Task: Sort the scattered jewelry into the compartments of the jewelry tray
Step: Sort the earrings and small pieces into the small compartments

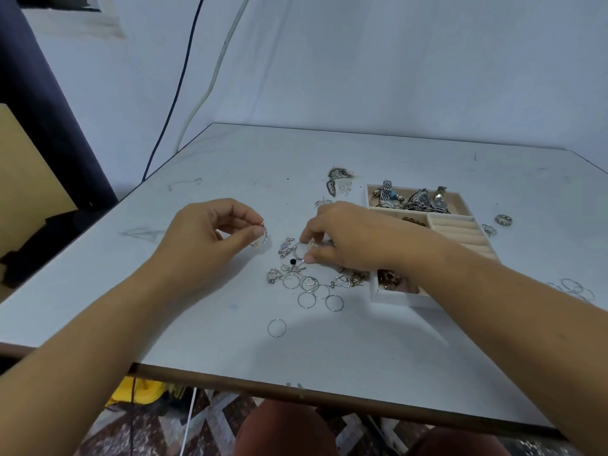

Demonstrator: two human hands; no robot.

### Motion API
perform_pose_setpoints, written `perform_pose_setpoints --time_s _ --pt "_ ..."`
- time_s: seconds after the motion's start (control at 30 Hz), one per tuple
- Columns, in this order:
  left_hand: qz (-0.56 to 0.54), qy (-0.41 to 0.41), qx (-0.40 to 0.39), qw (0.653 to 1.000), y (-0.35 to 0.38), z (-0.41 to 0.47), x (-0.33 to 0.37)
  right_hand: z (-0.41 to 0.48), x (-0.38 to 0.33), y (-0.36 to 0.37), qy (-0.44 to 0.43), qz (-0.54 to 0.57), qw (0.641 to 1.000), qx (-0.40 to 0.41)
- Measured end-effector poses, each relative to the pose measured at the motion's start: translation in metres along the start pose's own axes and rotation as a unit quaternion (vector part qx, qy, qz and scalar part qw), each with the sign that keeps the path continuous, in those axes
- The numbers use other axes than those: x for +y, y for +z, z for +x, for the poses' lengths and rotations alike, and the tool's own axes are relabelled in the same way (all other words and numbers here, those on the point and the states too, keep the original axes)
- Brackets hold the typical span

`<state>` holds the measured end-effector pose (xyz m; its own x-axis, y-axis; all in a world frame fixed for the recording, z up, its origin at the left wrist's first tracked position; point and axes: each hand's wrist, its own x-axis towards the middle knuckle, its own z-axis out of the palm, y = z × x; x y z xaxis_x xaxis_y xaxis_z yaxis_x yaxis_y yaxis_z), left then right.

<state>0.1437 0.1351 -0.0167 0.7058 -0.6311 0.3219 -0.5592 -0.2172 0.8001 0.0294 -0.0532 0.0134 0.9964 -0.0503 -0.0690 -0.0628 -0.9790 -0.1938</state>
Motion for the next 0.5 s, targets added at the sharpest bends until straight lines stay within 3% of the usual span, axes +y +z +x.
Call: perform_pose_setpoints --time_s 0.3,0.5 --pt "0.068 0.048 0.003 0.997 0.005 -0.006 -0.006 0.006 0.001 -0.004 0.040 0.089 0.995 0.018" --pt "0.074 0.064 -0.016 0.995 0.009 -0.005 0.007 -0.019 0.017 -0.023 0.052 0.119 0.985 0.118"
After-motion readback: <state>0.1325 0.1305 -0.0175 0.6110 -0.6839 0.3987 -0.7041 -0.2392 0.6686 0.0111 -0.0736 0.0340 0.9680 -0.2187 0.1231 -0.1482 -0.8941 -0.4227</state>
